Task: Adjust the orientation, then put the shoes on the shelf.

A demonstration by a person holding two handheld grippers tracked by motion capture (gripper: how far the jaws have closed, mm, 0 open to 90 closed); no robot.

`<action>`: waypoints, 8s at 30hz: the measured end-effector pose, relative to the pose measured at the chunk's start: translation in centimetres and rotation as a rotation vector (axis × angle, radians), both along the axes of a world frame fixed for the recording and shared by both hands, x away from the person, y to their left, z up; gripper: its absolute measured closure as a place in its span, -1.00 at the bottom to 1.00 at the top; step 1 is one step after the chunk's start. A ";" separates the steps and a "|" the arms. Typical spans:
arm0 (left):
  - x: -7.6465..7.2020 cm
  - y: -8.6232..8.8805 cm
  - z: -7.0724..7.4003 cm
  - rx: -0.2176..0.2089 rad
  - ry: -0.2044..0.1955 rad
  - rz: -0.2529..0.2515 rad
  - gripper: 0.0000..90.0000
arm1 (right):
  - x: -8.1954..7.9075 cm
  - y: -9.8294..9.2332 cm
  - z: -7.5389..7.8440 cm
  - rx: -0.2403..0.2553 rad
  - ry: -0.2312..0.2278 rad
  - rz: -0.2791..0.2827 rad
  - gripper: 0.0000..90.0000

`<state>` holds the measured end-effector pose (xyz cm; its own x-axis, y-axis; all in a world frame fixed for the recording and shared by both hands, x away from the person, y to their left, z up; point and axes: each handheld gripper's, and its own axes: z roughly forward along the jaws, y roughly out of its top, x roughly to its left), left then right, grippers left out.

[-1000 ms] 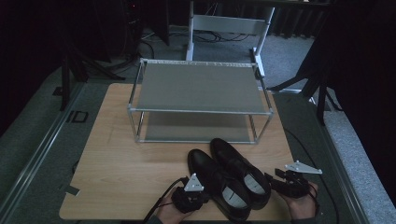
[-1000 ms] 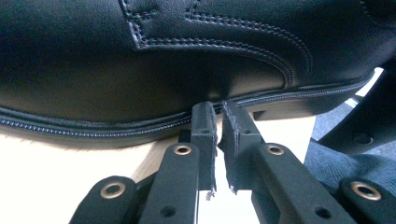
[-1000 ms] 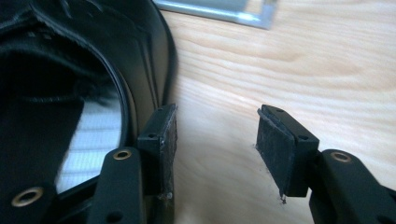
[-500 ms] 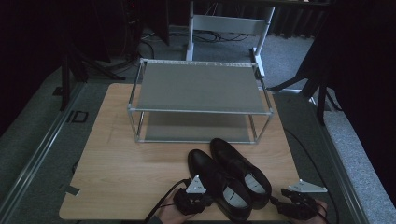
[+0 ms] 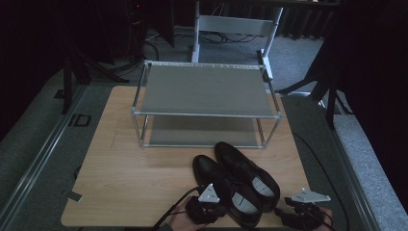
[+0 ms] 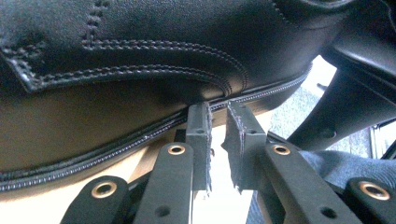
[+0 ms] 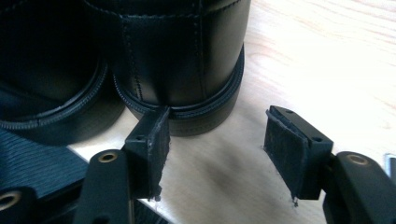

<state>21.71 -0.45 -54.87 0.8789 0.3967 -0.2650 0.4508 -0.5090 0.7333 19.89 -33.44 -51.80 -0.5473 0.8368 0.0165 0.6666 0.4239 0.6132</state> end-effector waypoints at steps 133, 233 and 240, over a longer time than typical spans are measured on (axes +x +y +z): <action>1.3 2.6 0.2 0.017 -0.075 0.164 0.60 | 5.9 6.1 3.9 -0.142 0.185 0.320 0.76; 1.6 5.8 2.3 -0.005 -0.170 0.305 0.42 | 10.9 10.6 6.3 0.113 0.020 0.040 0.79; 2.1 6.5 2.5 -0.011 -0.172 0.341 0.38 | 11.8 11.4 6.2 0.117 0.001 0.006 0.79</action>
